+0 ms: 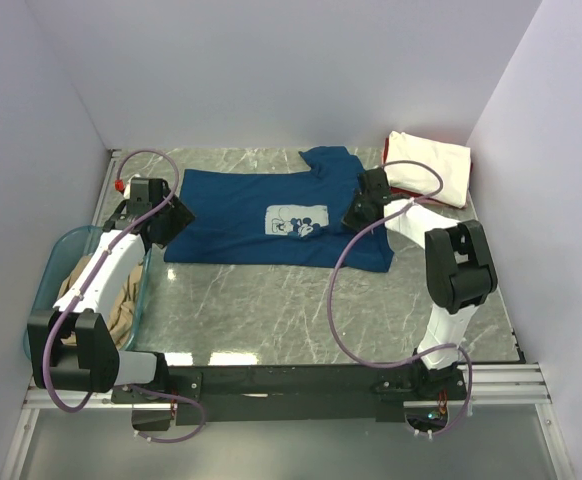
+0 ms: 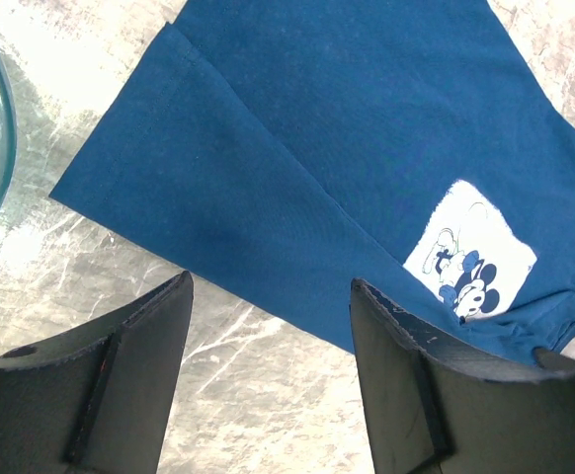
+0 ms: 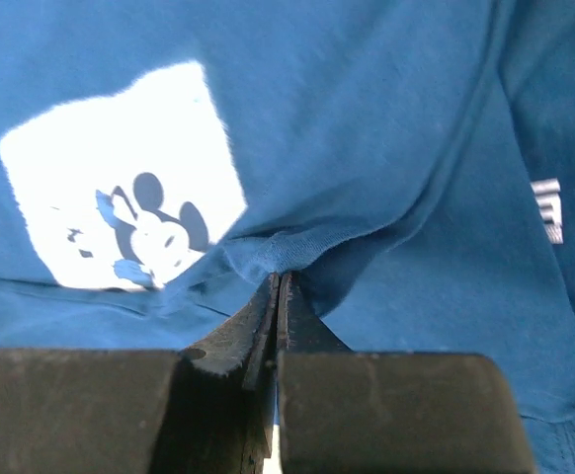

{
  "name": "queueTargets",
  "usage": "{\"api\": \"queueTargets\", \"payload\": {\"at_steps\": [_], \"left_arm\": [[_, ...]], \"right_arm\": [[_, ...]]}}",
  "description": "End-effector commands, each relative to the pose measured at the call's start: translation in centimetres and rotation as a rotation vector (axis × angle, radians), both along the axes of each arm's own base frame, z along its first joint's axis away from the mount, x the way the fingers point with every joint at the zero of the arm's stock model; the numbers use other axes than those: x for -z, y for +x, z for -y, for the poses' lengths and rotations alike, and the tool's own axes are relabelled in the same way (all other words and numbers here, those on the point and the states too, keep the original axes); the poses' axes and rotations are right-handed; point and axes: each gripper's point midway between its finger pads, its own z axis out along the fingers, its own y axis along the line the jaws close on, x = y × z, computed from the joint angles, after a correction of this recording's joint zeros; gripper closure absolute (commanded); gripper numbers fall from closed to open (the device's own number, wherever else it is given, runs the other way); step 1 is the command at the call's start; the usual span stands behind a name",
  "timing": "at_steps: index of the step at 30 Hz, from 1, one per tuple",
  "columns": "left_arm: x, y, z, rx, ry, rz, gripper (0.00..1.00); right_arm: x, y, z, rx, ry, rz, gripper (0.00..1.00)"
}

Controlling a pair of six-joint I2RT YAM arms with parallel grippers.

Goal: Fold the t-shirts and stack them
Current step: Fold the flattened tshirt in 1/3 of the way

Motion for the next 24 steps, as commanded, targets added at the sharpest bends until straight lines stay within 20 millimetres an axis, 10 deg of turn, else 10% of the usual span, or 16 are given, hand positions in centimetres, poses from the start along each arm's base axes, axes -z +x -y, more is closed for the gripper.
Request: {"api": "queueTargets", "payload": {"at_steps": [1,24], "left_arm": [[-0.5,-0.3,-0.1,0.01,0.007,0.02,0.3],[2.0,-0.6,1.0,0.041,-0.044,-0.031,0.31]], "right_arm": [[-1.7,1.6,-0.9,-0.02,0.002,0.041,1.0],[-2.1,8.2,-7.2,-0.176,0.006,0.109,1.0]]}}
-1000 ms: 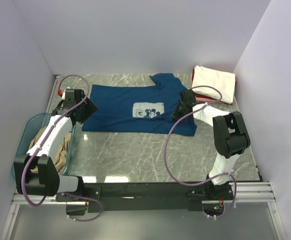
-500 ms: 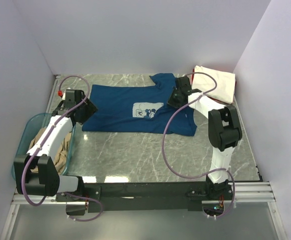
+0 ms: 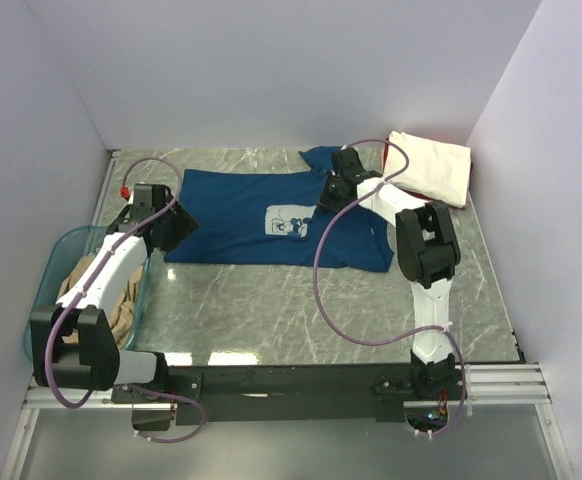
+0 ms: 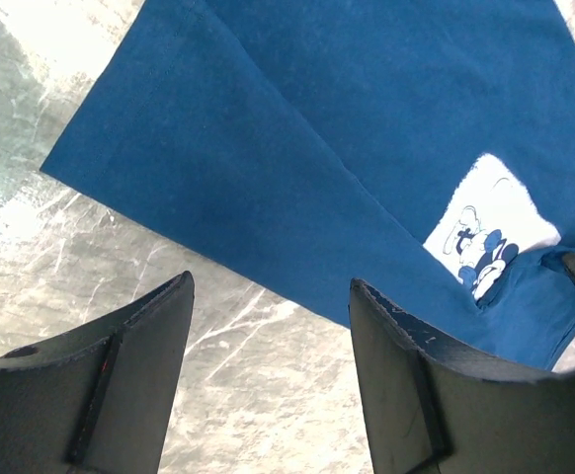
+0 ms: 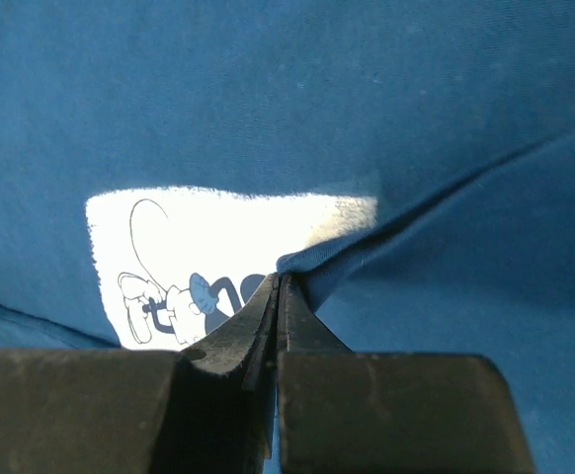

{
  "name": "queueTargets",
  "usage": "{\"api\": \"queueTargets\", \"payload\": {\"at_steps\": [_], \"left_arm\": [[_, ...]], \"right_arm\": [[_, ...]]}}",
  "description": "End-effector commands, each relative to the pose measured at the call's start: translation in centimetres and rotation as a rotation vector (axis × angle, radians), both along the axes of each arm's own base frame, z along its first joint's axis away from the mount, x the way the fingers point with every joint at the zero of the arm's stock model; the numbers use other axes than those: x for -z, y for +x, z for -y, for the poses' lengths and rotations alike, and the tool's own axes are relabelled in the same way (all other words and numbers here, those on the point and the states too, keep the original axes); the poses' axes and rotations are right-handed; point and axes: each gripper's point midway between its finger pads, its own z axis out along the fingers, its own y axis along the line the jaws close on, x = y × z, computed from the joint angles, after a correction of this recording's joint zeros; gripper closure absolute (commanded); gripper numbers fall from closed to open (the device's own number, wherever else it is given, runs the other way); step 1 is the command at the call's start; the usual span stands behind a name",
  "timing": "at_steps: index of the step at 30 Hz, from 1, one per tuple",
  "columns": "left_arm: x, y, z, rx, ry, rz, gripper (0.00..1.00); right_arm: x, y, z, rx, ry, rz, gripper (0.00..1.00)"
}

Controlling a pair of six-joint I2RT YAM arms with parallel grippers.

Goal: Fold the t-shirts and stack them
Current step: Fold the flattened tshirt in 1/3 of the way

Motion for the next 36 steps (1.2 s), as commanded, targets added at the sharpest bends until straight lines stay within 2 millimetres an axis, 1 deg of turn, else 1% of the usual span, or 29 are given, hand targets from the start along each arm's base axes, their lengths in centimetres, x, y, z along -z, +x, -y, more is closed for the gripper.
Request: {"api": "queueTargets", "payload": {"at_steps": [1,2,4,5,6,7,9,10,11,12,13,14,15,16,17,18,19,20,21,22,23,24,25,26,27,28,30,31,36], "left_arm": [[0.3,0.4,0.4,0.011,-0.022,0.012,0.31],[0.3,0.4,0.5,0.013,-0.024,0.01,0.31],[1.1,0.2,0.5,0.011,-0.028,-0.01,0.3],[1.4,0.2,0.5,0.007,-0.032,-0.015,0.3],[1.6,0.2,0.6,0.001,-0.037,-0.018,0.3],[2.2,0.0,0.5,-0.004,-0.037,-0.033,0.3],[2.7,-0.2,0.5,-0.02,-0.042,-0.044,0.31],[3.0,-0.3,0.3,-0.03,-0.04,-0.048,0.3],[3.7,-0.8,-0.1,-0.061,-0.032,-0.064,0.3],[3.9,-1.0,-0.2,-0.072,-0.028,-0.068,0.31],[4.5,-1.4,-0.5,-0.083,-0.023,-0.079,0.32],[4.7,-1.5,-0.9,-0.105,-0.009,-0.078,0.32],[4.9,-1.5,-1.0,-0.124,-0.011,-0.074,0.33],[5.5,-2.0,-1.3,-0.14,-0.005,-0.084,0.34],[5.7,-2.2,-1.5,-0.16,-0.003,-0.083,0.34],[5.9,-2.2,-1.8,-0.194,-0.004,-0.075,0.35],[6.6,-2.7,-2.0,-0.209,0.0,-0.086,0.35],[6.5,-2.8,-2.3,-0.229,0.002,-0.077,0.35],[6.7,-2.9,-3.0,-0.27,0.018,-0.074,0.36],[7.0,-3.1,-3.3,-0.288,0.03,-0.077,0.36],[7.1,-3.2,-3.8,-0.31,0.046,-0.075,0.36],[7.2,-3.2,-4.5,-0.349,0.066,-0.074,0.37],[7.2,-3.1,-4.8,-0.364,0.073,-0.073,0.38],[7.4,-3.0,-5.0,-0.377,0.074,-0.075,0.38],[7.6,-2.9,-5.3,-0.387,0.081,-0.076,0.39],[7.4,-2.6,-5.6,-0.402,0.097,-0.069,0.39],[7.7,-2.4,-6.1,-0.42,0.12,-0.077,0.4],[7.6,-2.2,-6.5,-0.433,0.139,-0.072,0.4],[9.1,-1.6,-7.1,-0.458,0.175,-0.101,0.42]], "right_arm": [[-1.5,1.4,-0.9,-0.037,0.006,0.055,1.0],[-1.6,1.5,-1.1,-0.041,0.009,0.057,1.0],[-1.9,1.6,-1.2,-0.054,0.01,0.061,0.86],[-2.3,1.6,-1.2,-0.059,0.012,0.066,0.79],[-2.7,1.5,-1.3,-0.067,0.012,0.071,0.66],[-3.2,1.5,-1.2,-0.068,0.009,0.081,0.61],[-5.5,1.3,-0.8,-0.066,0.008,0.113,0.5],[-6.3,1.1,-0.5,-0.06,0.003,0.119,0.49],[-8.4,0.7,0.1,-0.046,0.003,0.148,0.47],[-9.0,0.1,0.5,-0.042,0.001,0.146,0.47],[-8.5,-0.9,1.5,-0.026,-0.006,0.123,0.47],[-10.5,-1.8,2.2,-0.011,0.005,0.152,0.47],[-10.8,-2.6,2.8,0.005,0.017,0.147,0.47],[-8.8,-4.4,4.1,0.025,0.01,0.095,0.47],[-10.6,-5.5,4.7,0.036,0.037,0.128,0.47],[-10.8,-6.3,4.9,0.046,0.069,0.14,0.48],[-8.4,-8.4,5.6,0.052,0.066,0.091,0.48],[-9.9,-9.4,6.3,0.064,0.086,0.134,0.49],[-9.8,-10.2,6.8,0.081,0.091,0.139,0.48],[-7.8,-11.9,7.5,0.093,0.078,0.102,0.48],[-8.7,-12.8,7.9,0.098,0.095,0.129,0.48],[-8.6,-13.4,8.0,0.107,0.118,0.138,0.49],[-7.0,-14.9,8.3,0.11,0.121,0.103,0.49],[-7.7,-15.6,8.3,0.119,0.145,0.131,0.49],[-7.7,-15.9,8.5,0.124,0.153,0.145,0.49],[-6.5,-16.9,8.9,0.132,0.148,0.125,0.49],[-6.5,-17.4,9.5,0.158,0.147,0.151,0.49],[-5.6,-17.9,9.8,0.167,0.143,0.135,0.49],[-3.8,-18.8,10.8,0.202,0.148,0.103,0.49]]}}
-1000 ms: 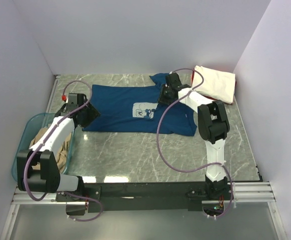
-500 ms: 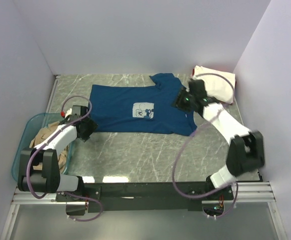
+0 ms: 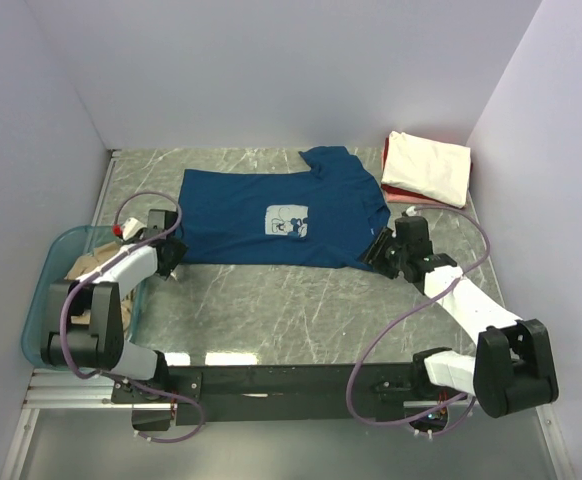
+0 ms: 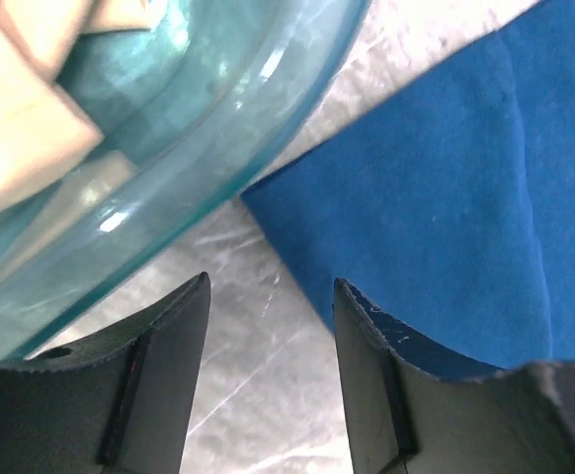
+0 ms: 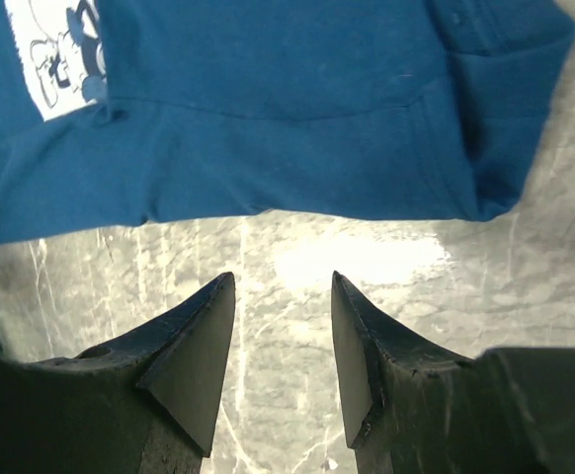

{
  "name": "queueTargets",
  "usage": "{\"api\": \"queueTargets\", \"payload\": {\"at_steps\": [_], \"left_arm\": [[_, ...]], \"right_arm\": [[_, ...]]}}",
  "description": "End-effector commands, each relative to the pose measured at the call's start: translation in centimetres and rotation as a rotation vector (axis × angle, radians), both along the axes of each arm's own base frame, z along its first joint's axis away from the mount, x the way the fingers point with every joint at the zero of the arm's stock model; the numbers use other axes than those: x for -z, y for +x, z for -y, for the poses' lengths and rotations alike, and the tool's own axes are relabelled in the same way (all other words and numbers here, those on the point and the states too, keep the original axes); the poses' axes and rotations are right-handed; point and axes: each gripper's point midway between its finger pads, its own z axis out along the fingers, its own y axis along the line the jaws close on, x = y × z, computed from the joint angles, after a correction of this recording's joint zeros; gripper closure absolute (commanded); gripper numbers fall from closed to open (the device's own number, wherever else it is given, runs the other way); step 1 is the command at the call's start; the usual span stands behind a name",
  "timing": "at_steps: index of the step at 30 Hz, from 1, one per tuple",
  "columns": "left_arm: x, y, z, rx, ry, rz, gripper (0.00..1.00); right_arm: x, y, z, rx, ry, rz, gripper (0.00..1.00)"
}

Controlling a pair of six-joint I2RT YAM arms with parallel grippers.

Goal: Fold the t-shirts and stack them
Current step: Fold the flattened tshirt in 1/3 of the way

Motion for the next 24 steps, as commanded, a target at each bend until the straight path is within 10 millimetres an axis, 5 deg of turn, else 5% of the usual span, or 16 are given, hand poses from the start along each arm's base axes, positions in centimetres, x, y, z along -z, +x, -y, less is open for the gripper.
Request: {"api": "queueTargets", "payload": {"at_steps": [1,13,24], "left_arm": [[0.0,1.2,-1.7,-0.062,0.065,0.019,0.42],[1.7,1.8,-2.2,-0.079,0.098,-0.021,0.46],[2.2,2.3,-2.3,-0.065,0.114,-0.026,0.6]], "right_arm": [[-0.9,1.1,0.7,0.044,0.033,0.068,0.49],[1.8,0.8,2.8,0.107,0.037,0.006,0.43],[3.8,0.9,4.2,0.155,0.028,-0.045,0.41]]}}
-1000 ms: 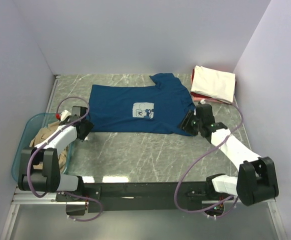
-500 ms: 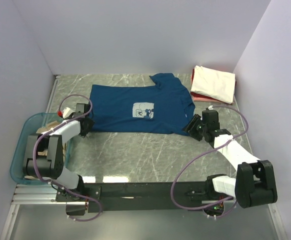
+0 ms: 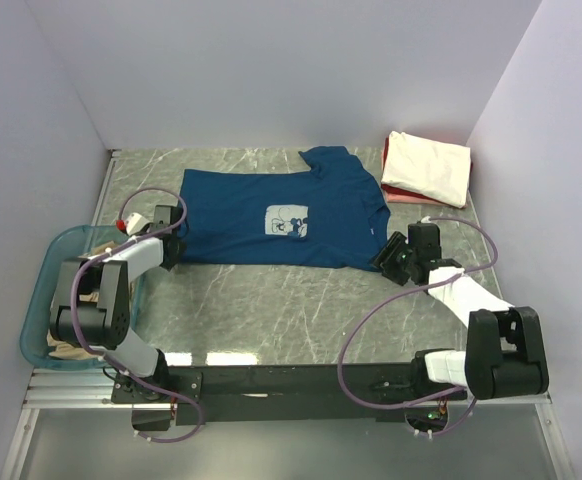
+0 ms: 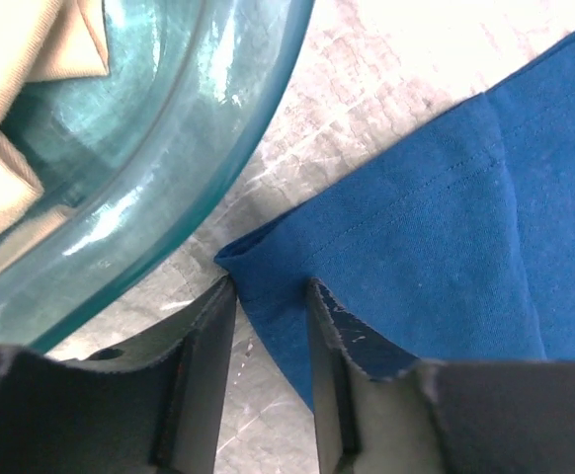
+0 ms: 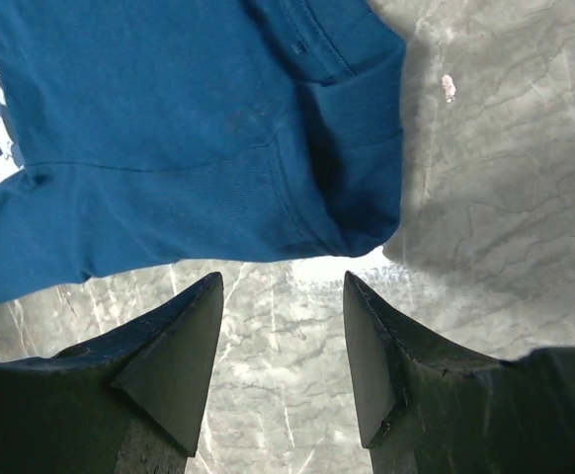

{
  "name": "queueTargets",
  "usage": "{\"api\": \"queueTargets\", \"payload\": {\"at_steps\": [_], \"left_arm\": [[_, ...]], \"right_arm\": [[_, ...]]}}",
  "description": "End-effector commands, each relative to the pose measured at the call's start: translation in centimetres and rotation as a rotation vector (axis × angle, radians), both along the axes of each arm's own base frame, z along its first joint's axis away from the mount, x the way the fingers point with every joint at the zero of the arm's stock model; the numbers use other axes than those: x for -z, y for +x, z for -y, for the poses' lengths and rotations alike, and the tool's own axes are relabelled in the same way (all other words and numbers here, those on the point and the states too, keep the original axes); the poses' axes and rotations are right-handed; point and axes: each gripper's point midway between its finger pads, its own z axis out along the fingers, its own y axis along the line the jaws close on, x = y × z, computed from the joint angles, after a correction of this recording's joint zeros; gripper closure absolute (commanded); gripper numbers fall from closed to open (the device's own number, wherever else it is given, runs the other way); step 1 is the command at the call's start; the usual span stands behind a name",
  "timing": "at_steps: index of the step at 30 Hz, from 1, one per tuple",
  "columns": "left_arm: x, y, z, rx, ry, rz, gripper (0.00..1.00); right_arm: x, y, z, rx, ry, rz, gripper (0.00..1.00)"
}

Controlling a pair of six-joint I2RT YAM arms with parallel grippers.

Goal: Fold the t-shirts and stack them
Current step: Fold the flattened tshirt in 1/3 of the way

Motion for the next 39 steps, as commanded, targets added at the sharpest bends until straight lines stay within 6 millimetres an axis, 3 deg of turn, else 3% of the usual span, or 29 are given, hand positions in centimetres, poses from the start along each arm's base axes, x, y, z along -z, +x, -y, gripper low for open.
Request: {"api": "queueTargets", "payload": {"at_steps": [1,9,15,18,21,23,29,39], "left_arm": [[0.5,-0.2,-1.3,-0.028,0.04,-0.03,0.61],[0.6,0.1,-1.1,-0.012,0.035,-0.032,0.69],[0.8,0.3,-1.0,0.004,0.034,-0.037,0.73],[0.7,0.5,-0.8,0.011,0.028,-0.033,0.81],[0.4,0.7,-0.7,0.018,0.026,-0.029,0.89],[-0.2,0.8,-0.7,0.017,0.024,-0.018,0.97],[-1.9,0.6,-0.1,0.023,0.026,0.009,0.99],[-3.6,-2.3,0.2,0.005,0.026,0.017,0.99]], "right_arm": [[0.3,0.6,0.6,0.023,-0.005,0.017,0.41],[1.9,1.2,1.6,0.051,-0.027,-0.027,0.41],[2.0,2.7,2.1,0.068,-0.04,-0.034,0.45],[1.6,3.3,2.2,0.068,-0.043,-0.028,0.57],[0.9,3.4,2.6,0.078,-0.058,-0.02,0.93],[0.1,3.2,3.0,0.084,-0.069,-0.008,0.99],[-2.5,1.8,4.6,0.13,-0.084,0.035,1.0],[-3.6,-1.1,6.5,0.202,-0.11,-0.005,1.0]]}}
